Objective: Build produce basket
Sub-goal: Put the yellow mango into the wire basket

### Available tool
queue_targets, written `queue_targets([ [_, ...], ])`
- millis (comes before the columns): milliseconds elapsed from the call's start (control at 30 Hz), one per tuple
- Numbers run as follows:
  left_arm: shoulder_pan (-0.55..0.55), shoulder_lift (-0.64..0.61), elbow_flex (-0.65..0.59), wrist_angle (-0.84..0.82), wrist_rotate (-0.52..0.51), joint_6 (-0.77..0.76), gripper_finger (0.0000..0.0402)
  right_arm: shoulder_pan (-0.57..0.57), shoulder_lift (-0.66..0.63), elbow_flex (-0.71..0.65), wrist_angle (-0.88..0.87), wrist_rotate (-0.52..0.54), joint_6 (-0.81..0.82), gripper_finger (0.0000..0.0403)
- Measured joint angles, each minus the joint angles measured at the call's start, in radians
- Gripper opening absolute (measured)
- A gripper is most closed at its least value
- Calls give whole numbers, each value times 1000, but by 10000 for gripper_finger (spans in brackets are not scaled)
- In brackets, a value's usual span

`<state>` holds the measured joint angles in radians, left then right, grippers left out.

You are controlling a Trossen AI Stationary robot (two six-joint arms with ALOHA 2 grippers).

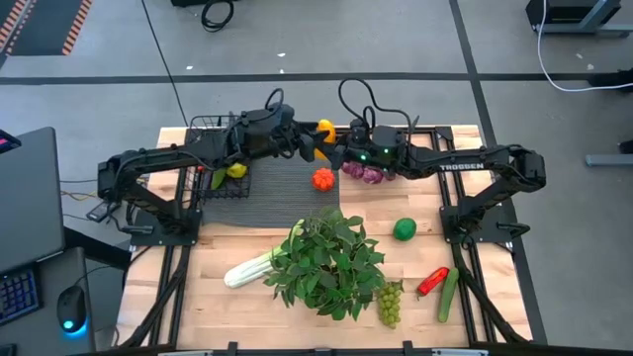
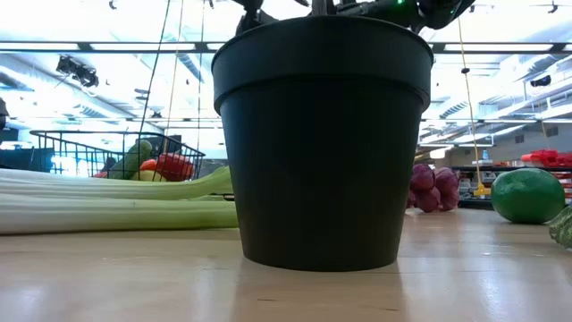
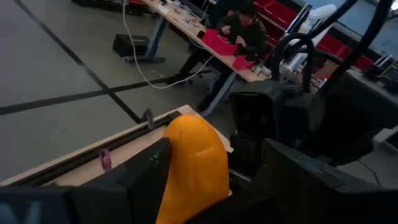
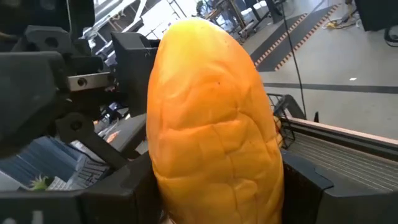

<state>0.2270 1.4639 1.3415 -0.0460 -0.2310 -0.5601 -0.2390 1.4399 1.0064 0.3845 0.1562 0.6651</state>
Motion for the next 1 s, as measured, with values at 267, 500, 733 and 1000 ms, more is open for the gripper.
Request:
queue_targets([
  [267,6,31,2,6,-4,33,261,2,1,0,-7,-6,22,237],
  [500,-5,23,0,-5,18,61,264,3,0,0,-26,-24,24,237],
  [733,-5,5,-2,-60,-19,285,273,6,-1,4,-49,-65,15,237],
  [1000,11,7,-2,-132,-22,233,341,13,0,5,-48,-98,-18,237],
])
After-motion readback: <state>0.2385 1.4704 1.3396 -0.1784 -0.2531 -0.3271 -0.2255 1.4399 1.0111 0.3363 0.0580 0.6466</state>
